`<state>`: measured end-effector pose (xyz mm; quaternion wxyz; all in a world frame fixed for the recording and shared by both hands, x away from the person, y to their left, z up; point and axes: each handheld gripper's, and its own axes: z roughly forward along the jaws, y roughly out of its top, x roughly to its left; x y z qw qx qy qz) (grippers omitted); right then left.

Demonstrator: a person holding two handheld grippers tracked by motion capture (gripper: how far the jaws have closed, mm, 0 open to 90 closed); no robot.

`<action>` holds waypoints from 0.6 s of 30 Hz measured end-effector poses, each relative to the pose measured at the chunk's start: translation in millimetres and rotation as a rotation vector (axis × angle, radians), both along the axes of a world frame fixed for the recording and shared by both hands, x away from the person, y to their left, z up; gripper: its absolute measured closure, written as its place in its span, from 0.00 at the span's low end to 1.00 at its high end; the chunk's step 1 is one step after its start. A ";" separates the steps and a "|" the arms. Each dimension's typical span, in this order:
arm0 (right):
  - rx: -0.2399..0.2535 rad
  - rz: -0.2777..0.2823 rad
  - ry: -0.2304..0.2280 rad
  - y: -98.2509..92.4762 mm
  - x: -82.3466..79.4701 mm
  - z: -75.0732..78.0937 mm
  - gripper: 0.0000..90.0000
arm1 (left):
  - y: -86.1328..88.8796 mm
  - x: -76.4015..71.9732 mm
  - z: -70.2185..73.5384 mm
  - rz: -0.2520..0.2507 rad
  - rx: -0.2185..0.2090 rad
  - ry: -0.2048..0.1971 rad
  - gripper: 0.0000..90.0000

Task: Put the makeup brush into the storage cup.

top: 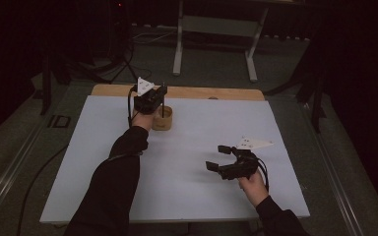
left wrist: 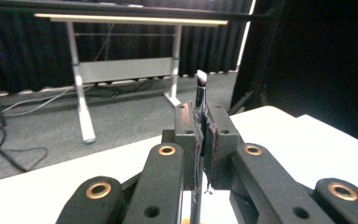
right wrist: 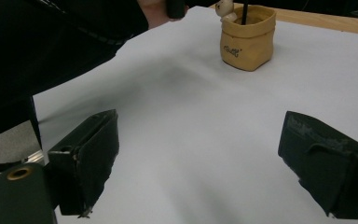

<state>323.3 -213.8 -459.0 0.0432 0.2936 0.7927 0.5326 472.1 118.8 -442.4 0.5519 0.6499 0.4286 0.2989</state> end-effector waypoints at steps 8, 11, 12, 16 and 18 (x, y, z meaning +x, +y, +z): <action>-0.001 -0.002 -0.003 -1.0 0.0 0.3 0.14 | -1.2 -0.5 -1.5 0.095 0.041 0.014 0.44; 0.000 -0.002 -0.004 -1.0 0.2 0.6 0.14 | -0.3 0.4 2.8 0.121 0.029 0.038 0.24; 0.001 -0.002 -0.003 -1.0 0.3 0.7 0.14 | 0.0 0.7 4.0 0.127 0.028 0.046 0.21; 0.004 -0.008 -0.005 -2.2 0.7 1.3 0.14 | 2.2 -0.3 10.2 0.106 0.024 0.089 0.00; 0.003 -0.009 -0.004 -2.9 0.9 1.4 0.14 | 4.6 -2.5 13.4 0.090 0.003 0.087 0.00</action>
